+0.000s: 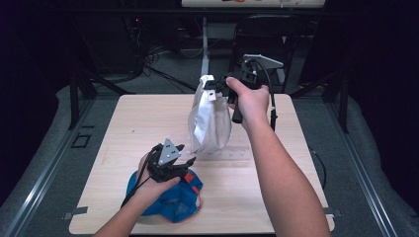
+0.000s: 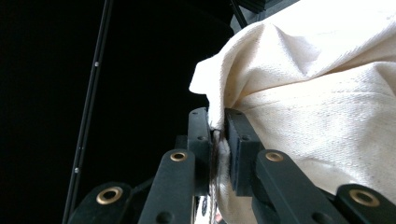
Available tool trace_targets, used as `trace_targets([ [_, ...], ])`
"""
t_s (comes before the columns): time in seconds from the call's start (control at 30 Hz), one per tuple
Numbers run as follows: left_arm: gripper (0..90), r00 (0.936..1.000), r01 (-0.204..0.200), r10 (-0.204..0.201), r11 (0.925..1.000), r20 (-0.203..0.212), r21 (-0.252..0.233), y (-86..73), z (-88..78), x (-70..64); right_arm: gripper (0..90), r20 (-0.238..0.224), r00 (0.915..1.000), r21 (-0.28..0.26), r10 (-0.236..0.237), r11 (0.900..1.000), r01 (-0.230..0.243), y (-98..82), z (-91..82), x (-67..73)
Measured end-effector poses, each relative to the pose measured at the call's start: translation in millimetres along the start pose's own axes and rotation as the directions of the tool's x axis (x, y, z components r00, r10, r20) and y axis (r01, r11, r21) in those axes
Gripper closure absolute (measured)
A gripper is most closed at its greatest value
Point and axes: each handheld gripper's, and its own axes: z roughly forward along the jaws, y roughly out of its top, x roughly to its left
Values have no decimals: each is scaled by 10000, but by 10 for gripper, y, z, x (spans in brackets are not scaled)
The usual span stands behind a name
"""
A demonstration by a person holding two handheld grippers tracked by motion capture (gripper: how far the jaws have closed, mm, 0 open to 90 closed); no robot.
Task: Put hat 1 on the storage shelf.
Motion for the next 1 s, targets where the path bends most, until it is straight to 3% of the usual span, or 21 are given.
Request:
trace_targets([
  [0.27, 529, 9994, -90, 106, 9988, -335, 484, 9, 159, -53, 815, -18, 10000, 59, 1, 10000, -1, -15, 77, 2],
  [0.3, 556, 9987, -167, 195, 9981, -473, 592, 10, 208, -66, 815, -63, 10000, 21, 67, 10000, -67, -16, 88, 5],
  [0.47, 697, 9990, -201, 227, 9975, -380, 673, 6, 278, -69, 815, -109, 9999, 57, 48, 10000, -47, -28, 114, 26],
  [0.67, 818, 9951, -693, 746, 9942, -642, 820, -6, 270, -53, 815, -21, 10000, 168, -54, 9998, 54, -47, 154, 35],
  [0.8, 830, 9975, -518, 550, 9961, -433, 721, -22, 235, 31, 816, -27, 10000, 149, -40, 9999, 40, -48, 159, 42],
  [1.0, 829, 9999, 98, -95, 9984, -48, 549, -77, 177, 239, 817, -17, 10000, 74, -87, 9999, 88, -43, 188, 34],
])
